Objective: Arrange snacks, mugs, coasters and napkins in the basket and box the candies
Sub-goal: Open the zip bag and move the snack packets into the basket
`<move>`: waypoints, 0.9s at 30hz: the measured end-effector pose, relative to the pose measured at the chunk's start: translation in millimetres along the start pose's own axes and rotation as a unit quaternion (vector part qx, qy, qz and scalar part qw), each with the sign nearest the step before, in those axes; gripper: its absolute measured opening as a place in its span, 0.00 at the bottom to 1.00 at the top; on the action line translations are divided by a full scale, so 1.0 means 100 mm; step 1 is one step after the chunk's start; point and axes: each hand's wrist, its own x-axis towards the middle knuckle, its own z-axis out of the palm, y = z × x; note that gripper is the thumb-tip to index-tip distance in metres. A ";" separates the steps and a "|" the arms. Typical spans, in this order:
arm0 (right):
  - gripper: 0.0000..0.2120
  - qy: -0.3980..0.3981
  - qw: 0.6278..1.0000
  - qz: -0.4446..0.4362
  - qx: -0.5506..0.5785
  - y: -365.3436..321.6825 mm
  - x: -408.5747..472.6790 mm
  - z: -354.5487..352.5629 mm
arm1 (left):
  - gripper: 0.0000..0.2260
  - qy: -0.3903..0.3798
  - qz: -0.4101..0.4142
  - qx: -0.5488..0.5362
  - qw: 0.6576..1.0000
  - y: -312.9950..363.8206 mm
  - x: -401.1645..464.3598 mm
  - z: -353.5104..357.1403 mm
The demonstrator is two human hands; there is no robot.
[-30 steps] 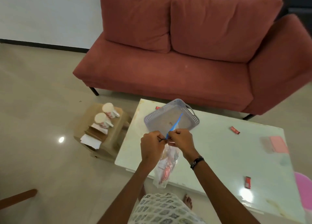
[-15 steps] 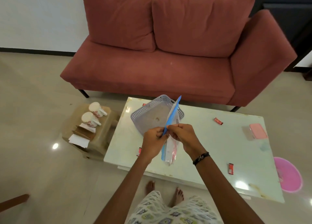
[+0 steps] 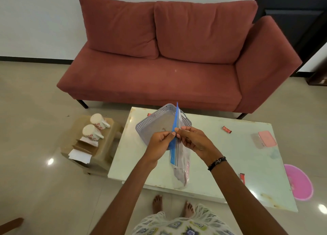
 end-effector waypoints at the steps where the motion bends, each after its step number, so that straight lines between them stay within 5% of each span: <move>1: 0.09 -0.001 1.000 -0.001 -0.003 -0.01 0.00 0.02 | 0.09 0.002 -0.009 -0.013 1.000 0.01 0.01 -0.02; 27: 0.09 -0.051 0.990 -0.060 -0.117 0.00 0.02 0.35 | 0.12 -0.001 -0.079 -0.069 0.995 0.04 0.01 -0.38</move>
